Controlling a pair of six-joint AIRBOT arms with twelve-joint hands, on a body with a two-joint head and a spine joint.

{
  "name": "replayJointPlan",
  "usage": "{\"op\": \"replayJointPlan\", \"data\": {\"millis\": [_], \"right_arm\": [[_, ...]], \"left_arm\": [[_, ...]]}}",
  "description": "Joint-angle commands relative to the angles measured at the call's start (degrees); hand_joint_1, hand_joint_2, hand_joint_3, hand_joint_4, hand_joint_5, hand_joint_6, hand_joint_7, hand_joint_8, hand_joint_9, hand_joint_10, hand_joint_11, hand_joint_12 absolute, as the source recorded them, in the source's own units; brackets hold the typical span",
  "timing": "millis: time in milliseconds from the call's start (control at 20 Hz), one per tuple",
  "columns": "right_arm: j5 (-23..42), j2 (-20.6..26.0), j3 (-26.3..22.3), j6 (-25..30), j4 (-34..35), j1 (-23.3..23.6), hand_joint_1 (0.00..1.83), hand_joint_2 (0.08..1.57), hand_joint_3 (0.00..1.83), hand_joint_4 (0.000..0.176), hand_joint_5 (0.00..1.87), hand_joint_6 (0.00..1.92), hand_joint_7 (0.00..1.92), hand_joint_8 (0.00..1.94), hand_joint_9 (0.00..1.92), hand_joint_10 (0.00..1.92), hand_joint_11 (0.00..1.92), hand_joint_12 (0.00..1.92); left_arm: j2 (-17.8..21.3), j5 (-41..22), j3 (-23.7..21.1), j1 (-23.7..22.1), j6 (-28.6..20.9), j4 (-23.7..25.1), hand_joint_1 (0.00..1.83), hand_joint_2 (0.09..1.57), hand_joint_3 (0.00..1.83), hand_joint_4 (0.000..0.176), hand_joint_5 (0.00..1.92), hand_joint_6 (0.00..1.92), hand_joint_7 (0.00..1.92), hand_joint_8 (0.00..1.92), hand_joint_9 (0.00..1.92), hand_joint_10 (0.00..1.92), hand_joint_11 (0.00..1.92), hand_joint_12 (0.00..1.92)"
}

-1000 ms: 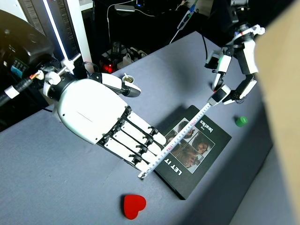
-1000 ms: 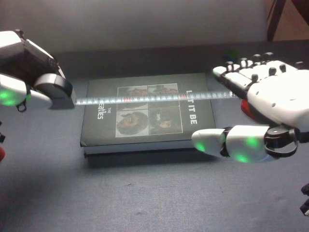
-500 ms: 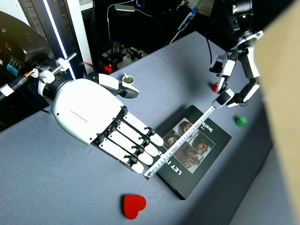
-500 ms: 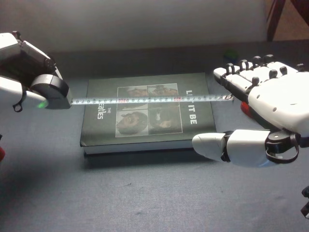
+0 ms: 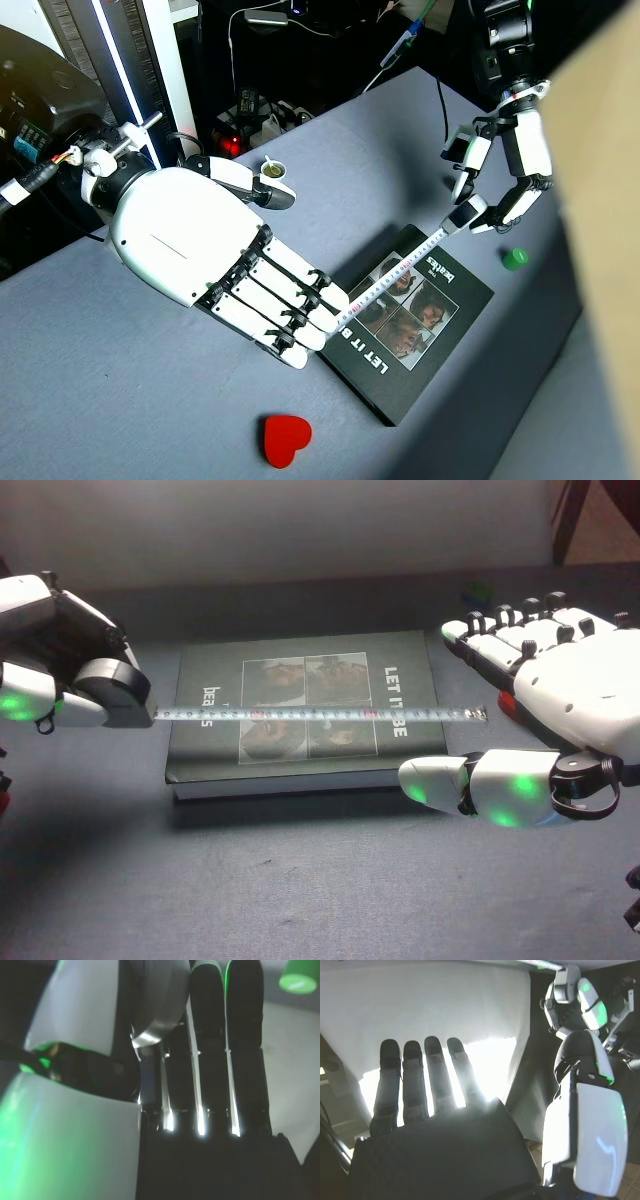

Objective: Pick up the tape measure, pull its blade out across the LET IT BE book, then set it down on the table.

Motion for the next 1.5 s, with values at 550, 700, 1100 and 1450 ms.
{"op": "replayJointPlan", "data": {"millis": [550, 700, 1100, 1450], "right_arm": [[2.9, 0.2, -0.3, 0.4, -4.2, 0.2, 0.0, 0.97, 0.0, 0.0, 0.0, 0.0, 0.05, 0.0, 0.05, 0.0, 0.0, 0.42], [2.7, 0.1, -0.3, 0.4, -4.2, 0.2, 0.0, 0.98, 0.0, 0.0, 0.0, 0.0, 0.05, 0.0, 0.05, 0.0, 0.0, 0.4], [2.7, 0.1, -0.3, 0.4, -4.2, 0.1, 0.0, 0.99, 0.01, 0.0, 0.0, 0.0, 0.04, 0.0, 0.05, 0.0, 0.0, 0.4], [2.7, 0.1, -0.3, 0.4, -4.2, 0.1, 0.0, 1.01, 0.0, 0.0, 0.0, 0.0, 0.04, 0.0, 0.05, 0.0, 0.0, 0.39]], "left_arm": [[-2.2, -5.6, 4.7, 2.5, -0.7, -5.3, 1.39, 1.08, 0.0, 0.0, 0.94, 0.86, 1.16, 0.69, 0.98, 1.1, 0.91, 0.97], [-2.3, -5.6, 4.9, 3.8, -0.7, -6.8, 1.39, 1.08, 0.0, 0.0, 0.94, 0.85, 1.15, 0.72, 0.98, 1.12, 0.92, 0.96], [-2.3, -7.0, 4.9, 5.8, -1.3, -7.9, 1.39, 1.07, 0.0, 0.0, 0.97, 0.83, 1.17, 0.67, 1.0, 1.09, 0.91, 0.94], [-2.3, -7.2, 4.7, 6.2, -1.3, -7.9, 1.39, 1.08, 0.0, 0.0, 0.94, 0.85, 1.17, 0.7, 0.97, 1.12, 0.9, 0.95]]}}
